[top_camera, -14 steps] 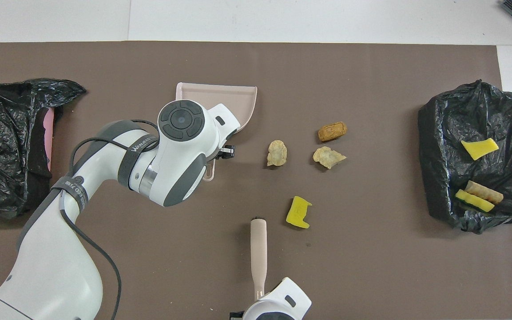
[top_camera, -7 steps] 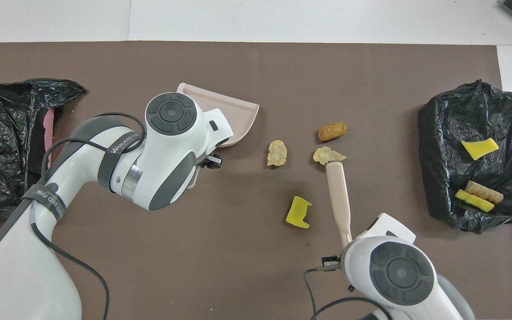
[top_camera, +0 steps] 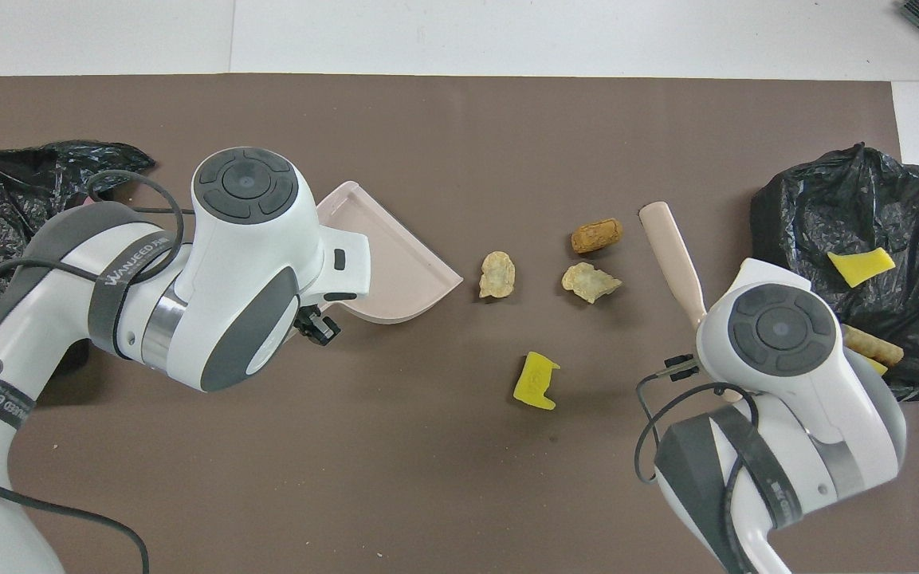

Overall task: Sweep and dump trash in bin
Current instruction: 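Sweep the remaining crumbs into the dustpan with the right gripper's brush, then move the brush with the right gripper toward the yellow sponge piece, then push the yellow sponge into the dustpan with the right gripper's brush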

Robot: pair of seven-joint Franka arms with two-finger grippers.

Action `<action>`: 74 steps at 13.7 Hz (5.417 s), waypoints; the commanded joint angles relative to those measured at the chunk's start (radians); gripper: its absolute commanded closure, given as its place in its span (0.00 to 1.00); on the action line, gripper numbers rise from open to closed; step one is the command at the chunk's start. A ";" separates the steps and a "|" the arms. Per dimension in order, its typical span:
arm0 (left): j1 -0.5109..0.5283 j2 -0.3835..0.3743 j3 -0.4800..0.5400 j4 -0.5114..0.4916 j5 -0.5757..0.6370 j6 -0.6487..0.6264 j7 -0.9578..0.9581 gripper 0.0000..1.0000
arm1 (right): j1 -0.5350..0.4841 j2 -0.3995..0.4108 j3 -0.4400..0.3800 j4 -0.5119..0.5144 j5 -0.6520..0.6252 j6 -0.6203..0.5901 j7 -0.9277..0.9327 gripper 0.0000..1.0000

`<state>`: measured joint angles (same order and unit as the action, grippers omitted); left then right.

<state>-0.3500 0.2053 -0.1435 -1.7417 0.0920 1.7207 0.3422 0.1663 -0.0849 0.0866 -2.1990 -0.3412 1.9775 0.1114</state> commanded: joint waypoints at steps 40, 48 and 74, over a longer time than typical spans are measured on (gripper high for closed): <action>-0.026 -0.205 -0.008 -0.455 0.164 0.364 0.380 1.00 | 0.164 0.276 0.061 0.215 0.274 -0.103 0.014 1.00; -0.026 -0.205 -0.008 -0.456 0.164 0.367 0.380 1.00 | 0.272 0.327 0.099 0.194 0.748 0.026 0.030 1.00; -0.075 -0.190 -0.011 -0.490 0.163 0.382 0.431 1.00 | 0.381 0.166 0.114 -0.052 1.000 0.227 0.143 1.00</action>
<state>-0.4106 0.0284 -0.1630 -2.1998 0.2429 2.0878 0.7703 0.5428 0.0472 0.1965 -2.2978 0.5339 2.1843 0.3240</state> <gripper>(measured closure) 0.687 0.736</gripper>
